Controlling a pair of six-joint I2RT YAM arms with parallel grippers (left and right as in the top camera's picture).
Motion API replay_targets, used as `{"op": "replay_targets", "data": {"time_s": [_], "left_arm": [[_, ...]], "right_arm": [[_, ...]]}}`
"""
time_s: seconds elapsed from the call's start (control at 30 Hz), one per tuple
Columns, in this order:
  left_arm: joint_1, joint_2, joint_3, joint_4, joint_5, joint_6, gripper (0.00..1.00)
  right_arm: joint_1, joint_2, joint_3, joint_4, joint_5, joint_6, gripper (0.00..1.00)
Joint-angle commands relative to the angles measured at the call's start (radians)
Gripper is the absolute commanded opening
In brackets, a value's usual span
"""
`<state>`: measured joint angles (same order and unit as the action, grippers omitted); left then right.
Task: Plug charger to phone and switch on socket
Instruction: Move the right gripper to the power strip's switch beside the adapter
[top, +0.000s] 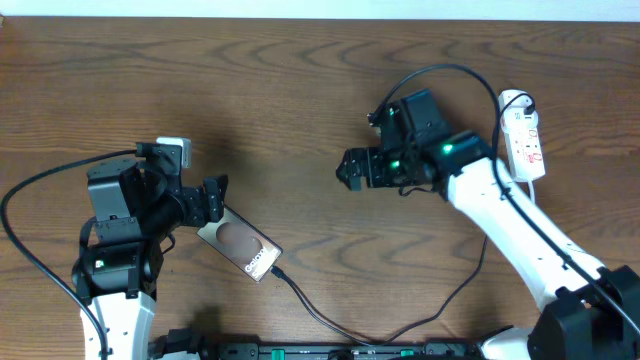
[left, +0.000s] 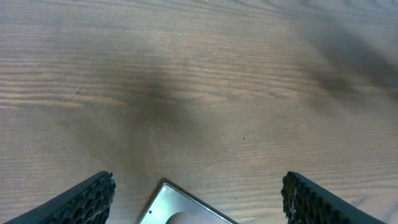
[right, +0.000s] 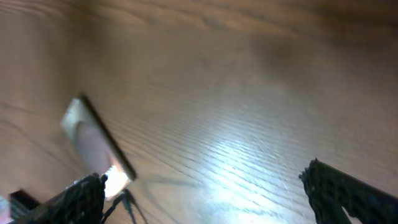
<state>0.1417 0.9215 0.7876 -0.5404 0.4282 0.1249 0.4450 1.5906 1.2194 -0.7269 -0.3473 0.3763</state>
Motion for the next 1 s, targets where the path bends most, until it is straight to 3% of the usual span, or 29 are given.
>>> {"op": "replay_targets", "data": {"time_s": [0.0, 0.1, 0.23, 0.4, 0.5, 0.63, 0.97], "left_arm": [[-0.004, 0.013, 0.015, 0.003, 0.016, 0.024, 0.86], [-0.004, 0.027, 0.015, 0.003, 0.016, 0.024, 0.86], [-0.004, 0.046, 0.015, 0.003, 0.016, 0.024, 0.86], [-0.004, 0.059, 0.015, 0.002, 0.016, 0.024, 0.86], [-0.004, 0.065, 0.015, 0.003, 0.016, 0.024, 0.86], [-0.004, 0.071, 0.015, 0.003, 0.016, 0.024, 0.86], [-0.004, 0.073, 0.015, 0.003, 0.016, 0.024, 0.86]], "right_arm": [[-0.1, -0.014, 0.227, -0.185, -0.055, -0.118, 0.99], [-0.258, -0.014, 0.457, -0.446, -0.056, -0.193, 0.99], [-0.534, -0.013, 0.658, -0.628, -0.06, -0.3, 0.99], [-0.847, 0.009, 0.693, -0.644, -0.167, -0.471, 0.99], [-0.956, 0.054, 0.693, -0.652, -0.191, -0.552, 0.99], [-1.027, 0.148, 0.69, -0.666, -0.186, -0.687, 0.99], [-1.007, 0.429, 0.69, -0.608, -0.183, -0.76, 0.99]]}}
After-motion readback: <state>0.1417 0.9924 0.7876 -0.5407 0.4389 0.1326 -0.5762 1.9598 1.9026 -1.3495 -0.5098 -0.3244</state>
